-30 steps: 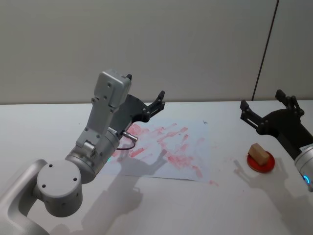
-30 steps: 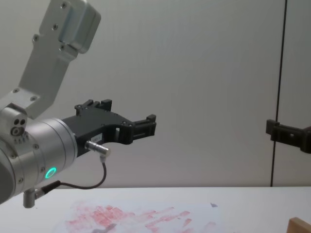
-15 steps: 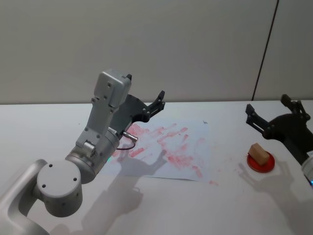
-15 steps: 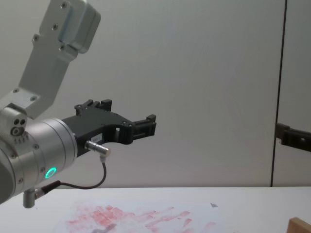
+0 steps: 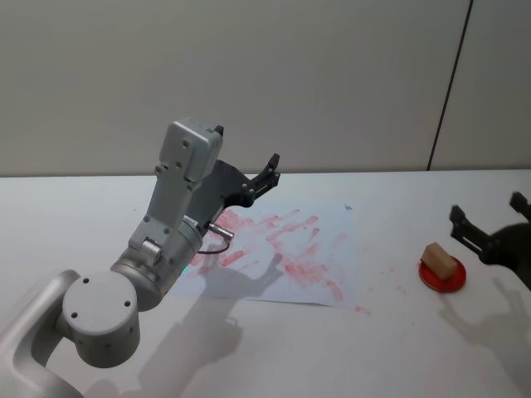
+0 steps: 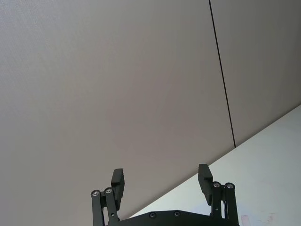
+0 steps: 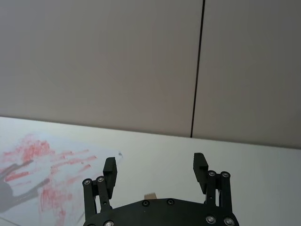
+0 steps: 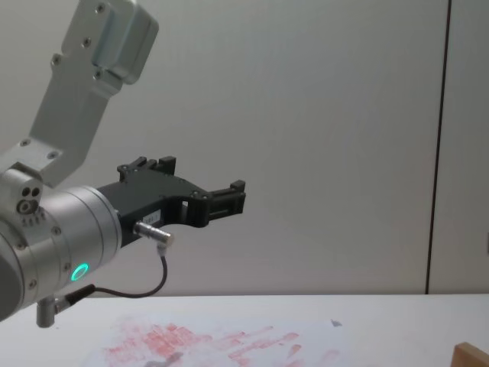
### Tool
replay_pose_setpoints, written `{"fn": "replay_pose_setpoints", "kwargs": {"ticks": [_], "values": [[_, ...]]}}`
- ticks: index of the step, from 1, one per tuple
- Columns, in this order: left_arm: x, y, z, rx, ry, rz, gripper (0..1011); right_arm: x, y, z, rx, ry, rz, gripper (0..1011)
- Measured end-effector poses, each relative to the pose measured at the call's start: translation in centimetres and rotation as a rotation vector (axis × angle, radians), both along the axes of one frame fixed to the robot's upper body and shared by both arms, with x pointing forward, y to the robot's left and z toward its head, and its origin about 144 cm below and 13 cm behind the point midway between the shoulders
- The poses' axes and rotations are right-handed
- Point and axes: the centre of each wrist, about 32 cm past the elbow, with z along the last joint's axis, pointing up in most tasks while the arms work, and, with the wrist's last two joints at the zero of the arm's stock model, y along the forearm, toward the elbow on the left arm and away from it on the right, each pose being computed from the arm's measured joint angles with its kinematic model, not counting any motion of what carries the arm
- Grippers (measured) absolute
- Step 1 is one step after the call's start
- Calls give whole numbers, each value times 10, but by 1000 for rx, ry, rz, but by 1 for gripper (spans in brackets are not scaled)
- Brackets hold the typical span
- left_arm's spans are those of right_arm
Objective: Use the one hand to pick up the stamp and affix it onto the A4 paper.
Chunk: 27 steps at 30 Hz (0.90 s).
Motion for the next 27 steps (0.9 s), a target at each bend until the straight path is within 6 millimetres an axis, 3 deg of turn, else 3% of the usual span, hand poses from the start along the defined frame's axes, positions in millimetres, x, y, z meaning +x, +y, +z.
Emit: {"fn": "replay_pose_setpoints", "kwargs": {"ticks": [11,27], "values": [[0,0,0,0,0,0,1001,-4,-10,-7,-40,114,-38,1001],[0,0,0,0,0,0,1001,26,0,-21,-101,249,-8,1001]]}}
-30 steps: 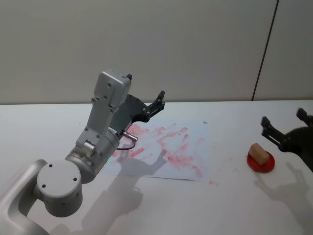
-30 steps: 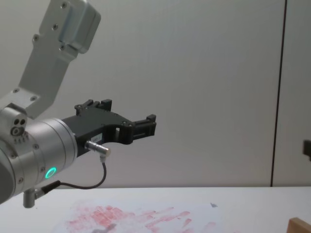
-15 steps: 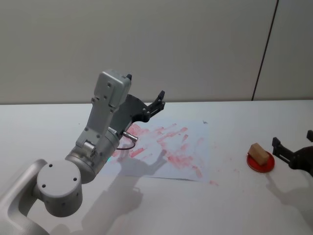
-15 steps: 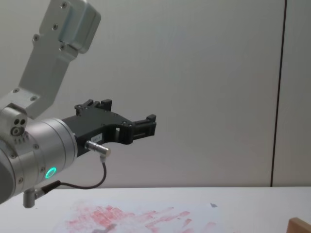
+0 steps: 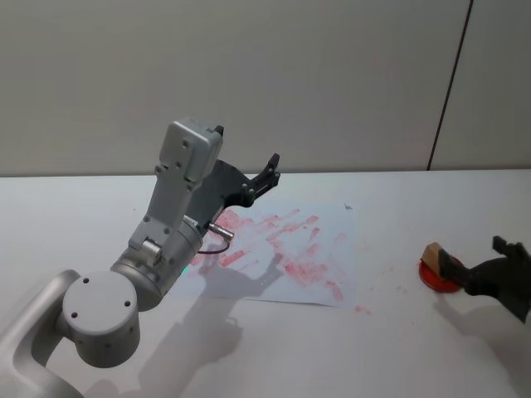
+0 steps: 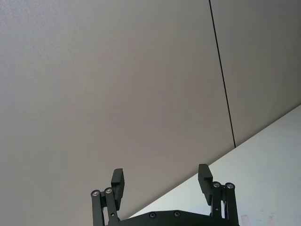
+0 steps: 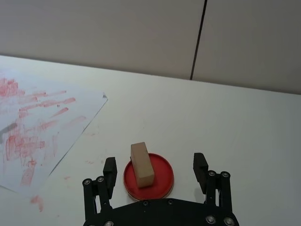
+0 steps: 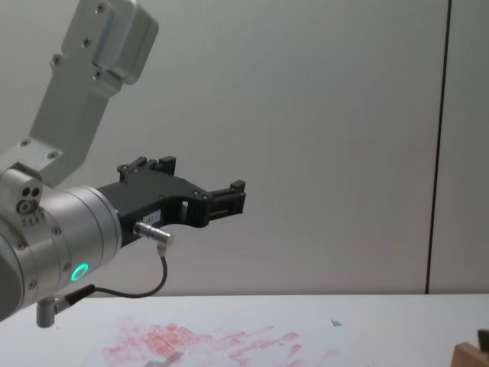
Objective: Use the one hand to pick up the stamp and affix it onto the A4 paper.
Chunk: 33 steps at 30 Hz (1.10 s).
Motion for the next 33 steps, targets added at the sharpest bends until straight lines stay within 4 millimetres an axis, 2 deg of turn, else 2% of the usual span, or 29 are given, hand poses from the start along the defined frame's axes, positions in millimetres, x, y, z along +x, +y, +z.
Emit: {"fn": "replay_pose_setpoints", "kwargs": {"ticks": [19,26,30,32,33], "values": [[0,0,0,0,0,0,1002,33,15,-12,-43,90,42,995],[0,0,0,0,0,0,1001,37,18,-14,-48,100,48,858],[0,0,0,0,0,0,1001,39,19,-14,-51,104,50,716],[0,0,0,0,0,0,1001,39,19,-14,-51,105,51,679],[0,0,0,0,0,0,1001,40,19,-14,-52,105,52,617]]}}
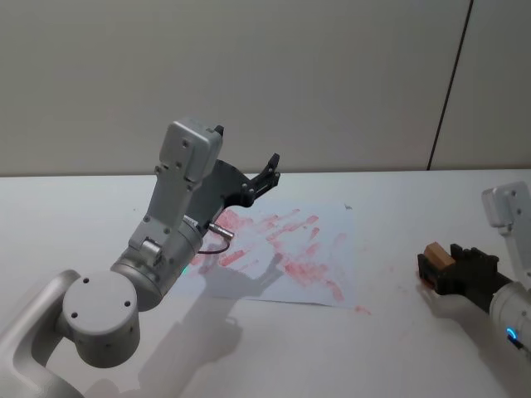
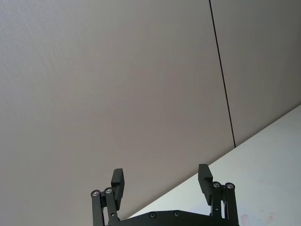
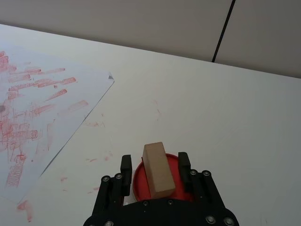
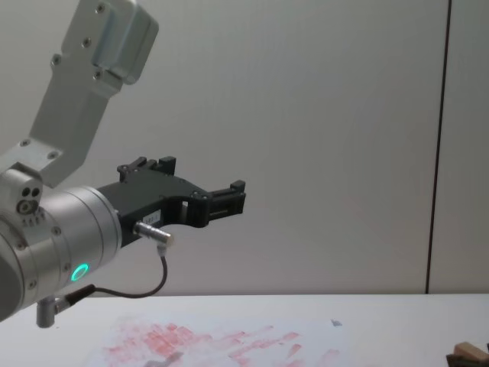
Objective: Use the one hand to pick up the stamp and affix it onto the A4 paper.
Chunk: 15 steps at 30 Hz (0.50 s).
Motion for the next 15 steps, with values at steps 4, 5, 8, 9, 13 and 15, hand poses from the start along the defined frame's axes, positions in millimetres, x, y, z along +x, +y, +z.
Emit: {"fn": "replay_pose_setpoints", "kwargs": {"ticks": [4,5,8,9,13,15], "values": [[0,0,0,0,0,0,1001,1,1,0,-1,2,1,503],[0,0,0,0,0,0,1002,1,1,0,-1,3,1,480],[0,0,0,0,0,0,1001,2,1,-1,-2,4,2,378],[0,0,0,0,0,0,1001,2,1,-1,-2,4,2,358],[0,0,0,0,0,0,1001,2,1,-1,-3,6,3,232],[0,0,0,0,0,0,1001,2,1,-1,-3,6,3,217]]}}
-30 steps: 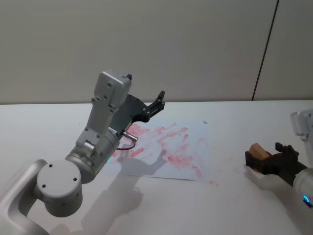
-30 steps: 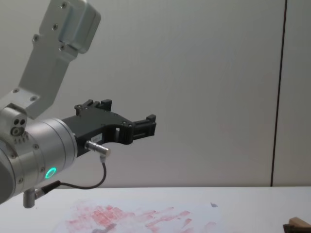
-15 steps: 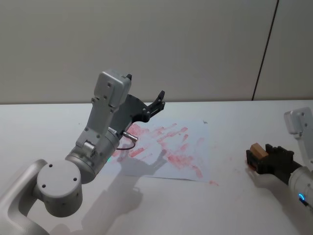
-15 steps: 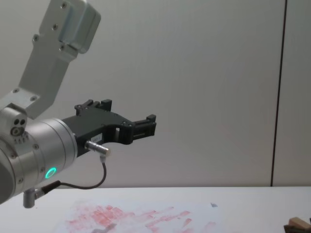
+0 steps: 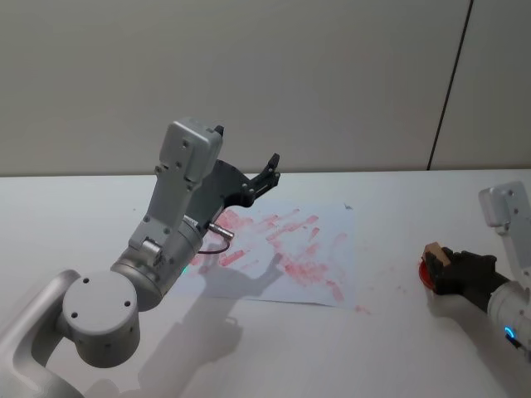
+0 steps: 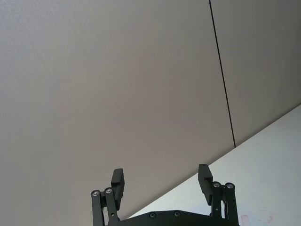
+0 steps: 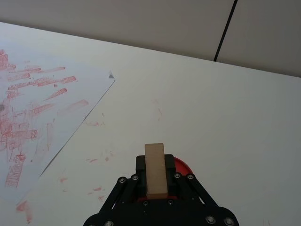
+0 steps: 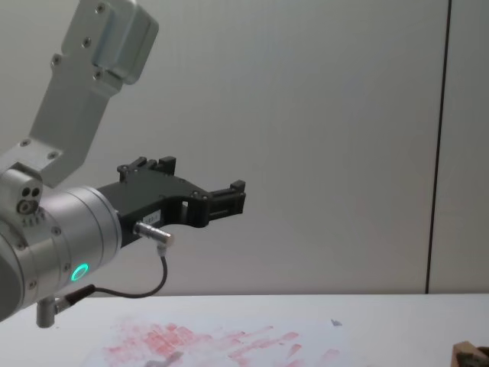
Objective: Use the one hand to pick up the stamp and affix it onto the A4 paper.
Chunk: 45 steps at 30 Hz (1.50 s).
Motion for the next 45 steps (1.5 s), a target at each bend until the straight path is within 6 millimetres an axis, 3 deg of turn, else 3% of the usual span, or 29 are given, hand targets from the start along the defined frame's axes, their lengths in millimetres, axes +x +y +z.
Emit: {"fn": "replay_pose_setpoints", "kwargs": {"ticks": [16,29,45], "values": [[0,0,0,0,0,0,1001,7,8,12,44,-80,57,217],[0,0,0,0,0,0,1001,28,45,31,145,-144,205,217],[0,0,0,0,0,0,1001,51,86,18,89,-20,302,218]]}}
